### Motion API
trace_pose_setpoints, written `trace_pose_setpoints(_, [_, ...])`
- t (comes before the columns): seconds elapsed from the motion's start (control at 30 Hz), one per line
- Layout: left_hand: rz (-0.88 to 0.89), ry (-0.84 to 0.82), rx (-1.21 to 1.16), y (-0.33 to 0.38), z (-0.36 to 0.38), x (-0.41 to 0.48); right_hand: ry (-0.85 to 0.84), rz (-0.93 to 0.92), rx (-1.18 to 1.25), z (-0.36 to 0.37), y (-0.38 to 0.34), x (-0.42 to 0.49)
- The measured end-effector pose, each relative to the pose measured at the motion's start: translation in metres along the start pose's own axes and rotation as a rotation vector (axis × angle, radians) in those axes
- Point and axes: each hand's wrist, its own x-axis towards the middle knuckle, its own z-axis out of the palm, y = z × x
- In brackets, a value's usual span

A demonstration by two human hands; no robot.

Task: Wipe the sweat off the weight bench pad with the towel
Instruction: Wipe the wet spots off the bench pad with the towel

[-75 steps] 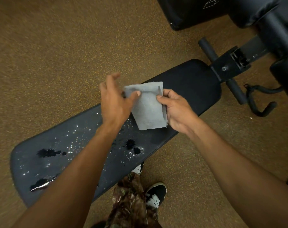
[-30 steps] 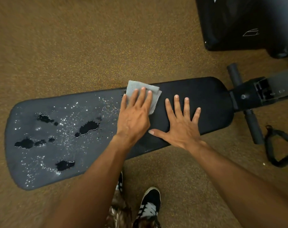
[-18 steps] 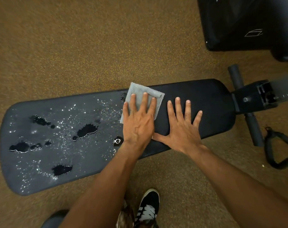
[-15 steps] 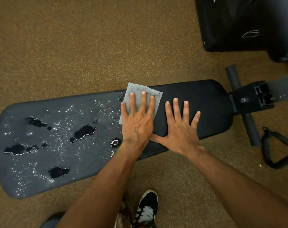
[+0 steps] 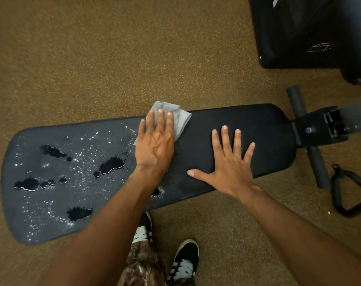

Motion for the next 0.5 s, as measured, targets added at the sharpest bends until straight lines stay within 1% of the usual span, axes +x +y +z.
trace_pose_setpoints(0.07, [-0.089, 0.033, -0.083, -0.003, 0.001, 0.004, 0.004, 0.003, -0.001, 0.000, 0.000, 0.000])
trace_pose_setpoints(0.1, [-0.094, 0.033, -0.097, 0.003, 0.001, 0.005, 0.003, 0.003, -0.001, 0.000, 0.000, 0.000])
trace_pose_setpoints(0.2, [-0.007, 0.022, -0.070, 0.031, 0.000, -0.002, 0.003, 0.003, 0.006, 0.001, 0.000, 0.000])
trace_pose_setpoints(0.27, [0.011, 0.027, -0.093, 0.039, -0.002, -0.005, 0.002, 0.006, 0.009, 0.001, 0.000, 0.000])
trace_pose_setpoints(0.33, [0.021, 0.056, -0.096, 0.036, -0.003, -0.004, 0.001, 0.007, 0.004, 0.000, 0.000, -0.001])
trace_pose_setpoints(0.4, [0.082, 0.078, -0.054, 0.030, -0.004, 0.000, 0.002, 0.006, -0.001, 0.001, -0.001, 0.000])
trace_pose_setpoints(0.5, [0.169, 0.070, -0.010, 0.018, -0.006, 0.004, 0.008, 0.012, -0.004, 0.001, -0.002, 0.000])
